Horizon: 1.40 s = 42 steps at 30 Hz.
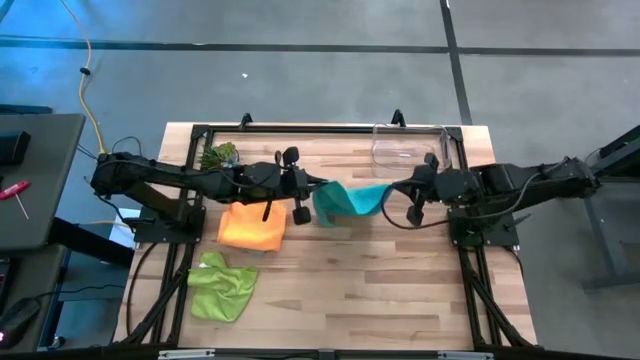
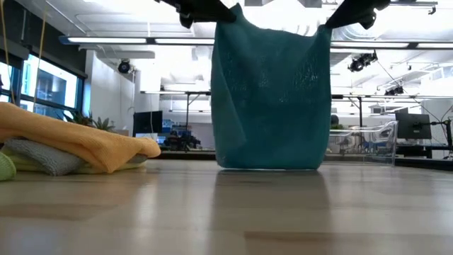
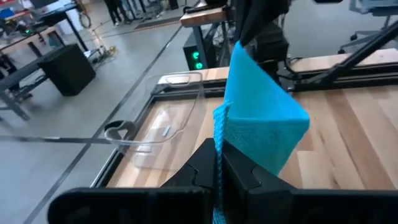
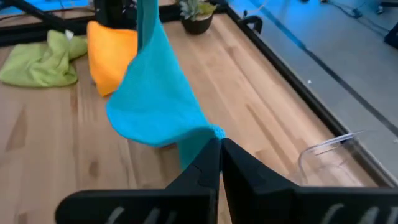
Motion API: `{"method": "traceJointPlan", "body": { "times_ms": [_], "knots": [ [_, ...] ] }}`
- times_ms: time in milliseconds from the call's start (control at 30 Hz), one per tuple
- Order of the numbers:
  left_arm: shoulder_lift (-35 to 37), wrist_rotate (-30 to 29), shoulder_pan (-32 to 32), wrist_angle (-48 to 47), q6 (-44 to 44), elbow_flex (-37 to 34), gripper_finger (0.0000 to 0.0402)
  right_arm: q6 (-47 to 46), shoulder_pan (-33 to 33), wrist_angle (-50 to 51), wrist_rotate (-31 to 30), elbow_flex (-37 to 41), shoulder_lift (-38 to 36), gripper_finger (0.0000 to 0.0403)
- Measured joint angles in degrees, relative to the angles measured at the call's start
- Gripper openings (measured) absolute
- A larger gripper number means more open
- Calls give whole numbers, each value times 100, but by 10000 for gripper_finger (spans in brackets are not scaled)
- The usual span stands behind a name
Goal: Fold microfiber towels
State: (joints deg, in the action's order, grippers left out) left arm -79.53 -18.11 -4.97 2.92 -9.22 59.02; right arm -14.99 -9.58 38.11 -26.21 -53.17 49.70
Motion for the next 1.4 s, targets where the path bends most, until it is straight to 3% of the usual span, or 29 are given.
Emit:
{"method": "traceJointPlan", "body": {
  "times_ms": [667,933,1167,1400],
  "knots": [
    [2,-267,-81,-94,-168,33,0,305,410,-97,326,0,-106,0],
    [2,15,-456,-85,-336,33,0,498,528,-67,327,0,-130,0],
    [2,-18,-992,-135,-814,84,0,951,1241,-57,748,0,-128,0],
    [-135,9,-1534,-462,-1832,967,0,1917,2220,-323,1134,-5,-147,0]
  ]
}}
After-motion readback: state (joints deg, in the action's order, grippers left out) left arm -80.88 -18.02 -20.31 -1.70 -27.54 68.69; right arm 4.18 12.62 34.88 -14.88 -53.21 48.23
